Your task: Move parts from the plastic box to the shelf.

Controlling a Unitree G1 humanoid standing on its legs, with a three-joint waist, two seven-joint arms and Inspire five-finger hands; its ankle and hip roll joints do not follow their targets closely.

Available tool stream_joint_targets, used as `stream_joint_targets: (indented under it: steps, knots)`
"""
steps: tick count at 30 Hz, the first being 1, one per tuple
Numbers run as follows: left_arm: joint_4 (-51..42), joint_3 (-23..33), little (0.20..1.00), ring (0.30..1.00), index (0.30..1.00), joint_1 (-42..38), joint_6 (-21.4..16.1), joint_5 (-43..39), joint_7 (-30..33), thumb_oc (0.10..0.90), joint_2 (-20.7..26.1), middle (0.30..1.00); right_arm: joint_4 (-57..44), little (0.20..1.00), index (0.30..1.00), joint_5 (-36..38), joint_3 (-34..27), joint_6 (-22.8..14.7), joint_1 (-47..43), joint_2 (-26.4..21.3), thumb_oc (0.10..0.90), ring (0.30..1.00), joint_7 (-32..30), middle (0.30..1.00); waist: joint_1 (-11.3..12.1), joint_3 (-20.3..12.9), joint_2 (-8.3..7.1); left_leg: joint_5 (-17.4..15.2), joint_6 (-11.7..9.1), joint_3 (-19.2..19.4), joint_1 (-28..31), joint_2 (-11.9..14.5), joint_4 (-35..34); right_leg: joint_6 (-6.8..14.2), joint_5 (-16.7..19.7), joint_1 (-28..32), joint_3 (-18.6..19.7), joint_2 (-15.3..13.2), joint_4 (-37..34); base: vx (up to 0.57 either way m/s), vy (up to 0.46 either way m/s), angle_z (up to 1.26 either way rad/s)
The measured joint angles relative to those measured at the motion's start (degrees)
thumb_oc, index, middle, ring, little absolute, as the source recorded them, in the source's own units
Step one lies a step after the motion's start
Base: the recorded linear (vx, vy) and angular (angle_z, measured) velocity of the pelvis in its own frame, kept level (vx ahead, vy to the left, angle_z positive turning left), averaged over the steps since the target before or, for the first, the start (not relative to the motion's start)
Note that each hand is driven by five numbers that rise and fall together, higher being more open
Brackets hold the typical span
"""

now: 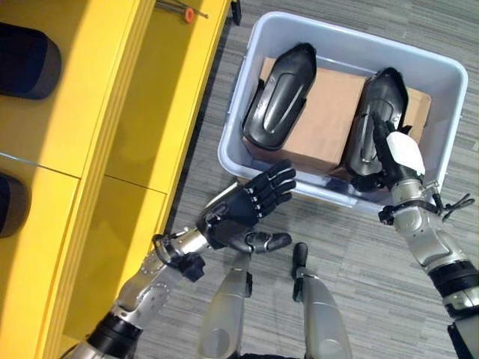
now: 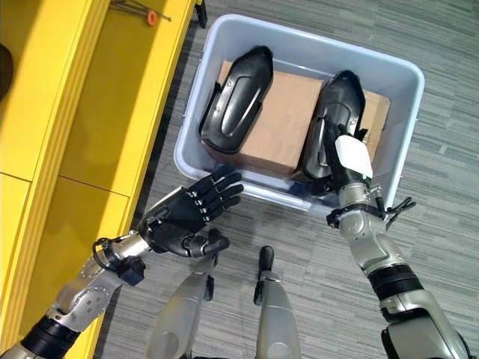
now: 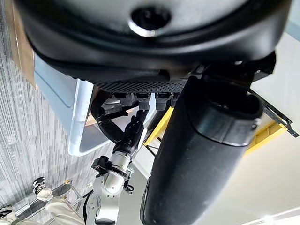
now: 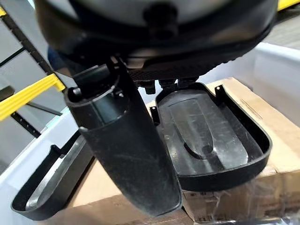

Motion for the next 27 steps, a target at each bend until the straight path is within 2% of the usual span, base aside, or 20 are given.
stream_joint_targets:
  steps: [7,12,15,21,27]
  knots:
    - [0.6,-1.4,1.000,1.000,1.000,-0.1,0.0,-1.6,-1.2,0.900,0.1,1.000,6.2,1.000,1.000,-2.6,2.4,2.6,-3.8,0.1,0.900,1.000,-0.9,1.000,0.2,0.0,1.85,0.0,0.0,0.0,-0.1,-0.3,0.0,0.1,-0.5,-0.5,0.0,-0.4,0.9,0.00,0.021,0.01]
    - [0.7,-1.5,1.000,1.000,1.000,-0.6,0.0,-1.6,-1.2,0.900,0.0,1.000,8.3,1.000,1.000,-3.5,4.4,3.3,-4.8,0.1,0.900,1.000,-0.9,1.000,0.1,0.0,2.08,0.2,0.0,0.1,-1.3,-0.4,-0.1,0.0,-0.8,-2.1,0.1,-0.4,1.7,0.00,0.000,0.00]
    - [0.7,-1.4,1.000,1.000,1.000,-0.4,0.0,-1.6,-1.2,0.900,0.0,1.000,10.5,1.000,1.000,-3.1,5.3,4.6,-5.3,0.4,0.900,1.000,-0.8,1.000,0.2,-0.1,3.04,0.3,0.0,0.1,-1.4,-0.4,-0.1,0.0,-0.9,-2.3,0.1,-0.5,1.8,0.00,0.010,0.00]
    - [0.7,-1.5,1.000,1.000,1.000,-0.3,-0.1,-1.6,-1.2,0.900,-0.1,1.000,16.4,1.000,1.000,0.4,4.9,7.9,-8.4,3.2,0.900,1.000,-3.2,1.000,0.2,-0.1,3.35,0.5,-0.1,0.3,-2.8,-0.6,-0.1,-0.1,-1.4,-4.7,0.3,-0.8,3.7,0.00,0.000,0.00]
    - [0.9,-2.2,1.000,1.000,1.000,-0.5,-0.1,-1.6,-1.2,0.900,-0.9,1.000,17.9,1.000,1.000,0.1,3.7,8.1,-10.0,5.2,0.900,1.000,-4.6,1.000,0.2,-0.2,3.73,0.7,-0.2,0.9,-3.7,-0.7,-0.1,-0.3,-2.0,-6.6,0.9,-0.9,5.4,0.01,0.011,-0.03]
